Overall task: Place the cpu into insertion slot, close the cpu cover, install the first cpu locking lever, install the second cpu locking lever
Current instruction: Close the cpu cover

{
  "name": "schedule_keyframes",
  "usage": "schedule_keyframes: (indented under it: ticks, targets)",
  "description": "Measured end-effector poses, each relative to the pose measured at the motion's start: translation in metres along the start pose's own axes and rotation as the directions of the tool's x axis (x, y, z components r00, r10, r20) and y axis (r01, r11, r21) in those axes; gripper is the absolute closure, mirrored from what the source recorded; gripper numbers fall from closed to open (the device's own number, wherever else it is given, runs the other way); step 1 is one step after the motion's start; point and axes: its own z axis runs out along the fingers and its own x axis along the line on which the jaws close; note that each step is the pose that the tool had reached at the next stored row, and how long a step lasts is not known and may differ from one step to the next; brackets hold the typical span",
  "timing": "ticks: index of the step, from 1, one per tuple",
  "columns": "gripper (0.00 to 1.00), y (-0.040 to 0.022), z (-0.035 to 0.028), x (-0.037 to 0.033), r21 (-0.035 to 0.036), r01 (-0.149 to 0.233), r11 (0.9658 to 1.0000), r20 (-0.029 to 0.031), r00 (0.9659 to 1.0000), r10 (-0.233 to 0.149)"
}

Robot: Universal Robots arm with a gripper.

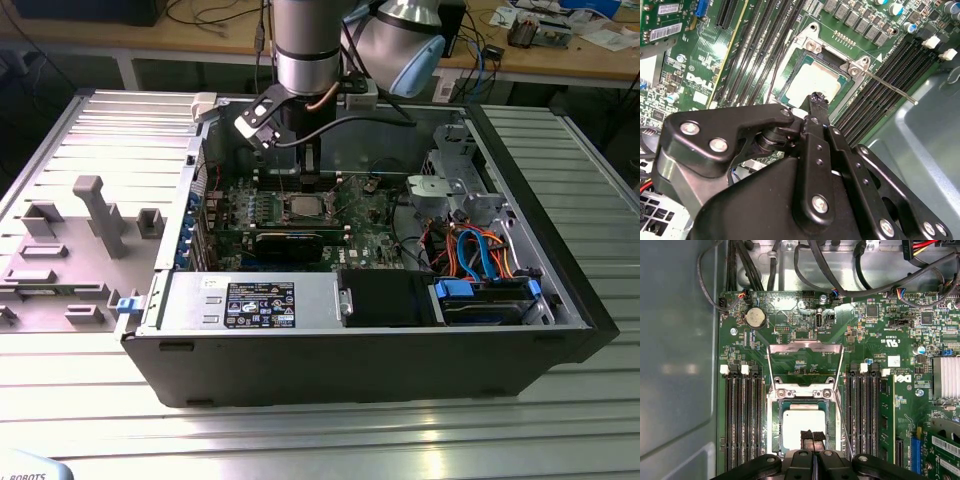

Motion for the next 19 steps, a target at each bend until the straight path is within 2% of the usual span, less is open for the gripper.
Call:
schedule_keyframes:
  ticks: [2, 4, 5, 9, 14, 16, 18, 19]
  targets:
    - [0.89, 0.0001, -0.0014, 0.0000, -0.0001, 0.000, 1.0000, 0.0001, 1.0000, 0.000]
    - [0.89, 0.0004, -0.0068, -0.0001, -0.0001, 0.000, 1.0000, 0.0012, 1.0000, 0.000]
    - [0.89, 0.0003, -0.0076, 0.0001, -0.0002, 0.000, 1.0000, 0.0037, 1.0000, 0.000]
    - [0.89, 0.0004, -0.0077, 0.0000, 0.0000, 0.000, 1.0000, 0.0045, 1.0000, 0.000]
    - [0.89, 0.0038, -0.0075, 0.0000, 0.0164, 0.001, 0.9999, 0.0138, 0.9999, -0.001]
    - [0.89, 0.0059, -0.0074, 0.0000, 0.0251, 0.001, 0.9997, 0.0179, 0.9998, -0.001]
    - [0.89, 0.0075, -0.0073, 0.0000, 0.0325, 0.001, 0.9995, 0.0202, 0.9998, -0.002]
    - [0.89, 0.0076, -0.0073, 0.0000, 0.0336, 0.001, 0.9994, 0.0208, 0.9998, -0.002]
